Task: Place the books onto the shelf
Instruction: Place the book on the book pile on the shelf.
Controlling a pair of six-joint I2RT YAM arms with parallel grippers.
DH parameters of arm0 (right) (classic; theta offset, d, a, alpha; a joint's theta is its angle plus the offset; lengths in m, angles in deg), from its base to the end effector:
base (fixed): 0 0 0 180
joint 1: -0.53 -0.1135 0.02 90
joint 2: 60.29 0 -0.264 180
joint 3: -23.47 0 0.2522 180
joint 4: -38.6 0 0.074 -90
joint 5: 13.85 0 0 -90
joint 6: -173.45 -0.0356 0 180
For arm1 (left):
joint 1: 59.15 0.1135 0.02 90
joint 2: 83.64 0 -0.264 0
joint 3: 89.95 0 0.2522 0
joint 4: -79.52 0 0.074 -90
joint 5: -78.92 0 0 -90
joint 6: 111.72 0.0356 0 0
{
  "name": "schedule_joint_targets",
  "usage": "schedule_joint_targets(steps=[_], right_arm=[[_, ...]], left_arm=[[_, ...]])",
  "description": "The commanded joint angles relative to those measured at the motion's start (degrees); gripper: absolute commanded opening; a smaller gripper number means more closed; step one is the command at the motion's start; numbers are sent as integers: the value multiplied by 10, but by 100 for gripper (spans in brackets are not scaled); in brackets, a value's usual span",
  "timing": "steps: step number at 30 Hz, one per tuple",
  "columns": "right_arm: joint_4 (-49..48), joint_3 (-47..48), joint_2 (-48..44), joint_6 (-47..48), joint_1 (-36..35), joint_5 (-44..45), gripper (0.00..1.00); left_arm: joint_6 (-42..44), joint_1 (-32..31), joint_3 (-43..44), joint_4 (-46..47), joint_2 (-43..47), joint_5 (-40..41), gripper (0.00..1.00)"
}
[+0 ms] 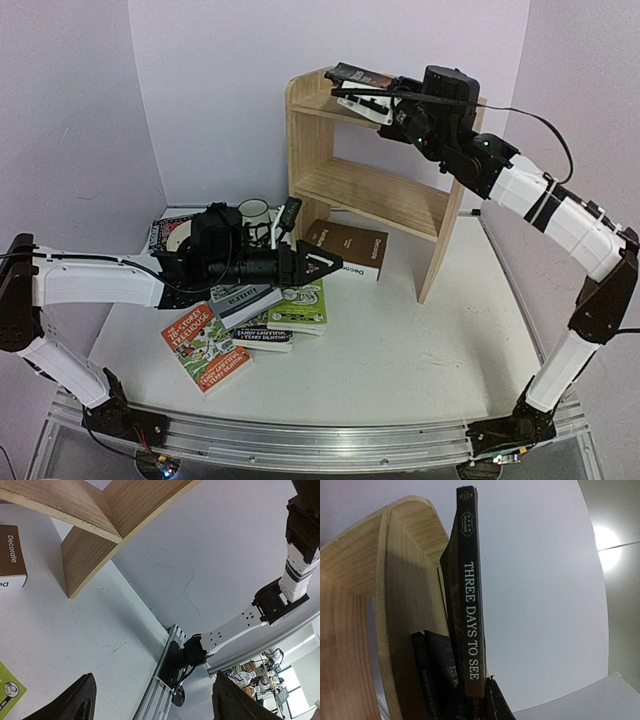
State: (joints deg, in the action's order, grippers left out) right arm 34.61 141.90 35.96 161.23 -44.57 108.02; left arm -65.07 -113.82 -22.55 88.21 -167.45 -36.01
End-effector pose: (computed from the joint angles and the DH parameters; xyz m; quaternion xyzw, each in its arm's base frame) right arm 0.2786 0.2529 0.5171 -0.3351 0.4477 -0.3689 0.7424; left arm 0.1837 -0.2851 0.2904 0.2138 0.7178 -0.5915 0.2987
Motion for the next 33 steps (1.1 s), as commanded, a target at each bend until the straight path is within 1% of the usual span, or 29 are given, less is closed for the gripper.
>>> schedule_joint_targets(steps=[1,9,15,33], right_arm=[[-45,79,14,60,-3,87,2],[-37,83,30,87,-4,128,2],[-31,80,24,79,-1,129,3],[2,143,77,84,35,155,5]], left_arm=[[5,2,20,11,14,-5,81],[5,2,13,11,20,-5,81],[5,3,8,10,28,-4,81],[4,2,-3,10,43,-1,81]])
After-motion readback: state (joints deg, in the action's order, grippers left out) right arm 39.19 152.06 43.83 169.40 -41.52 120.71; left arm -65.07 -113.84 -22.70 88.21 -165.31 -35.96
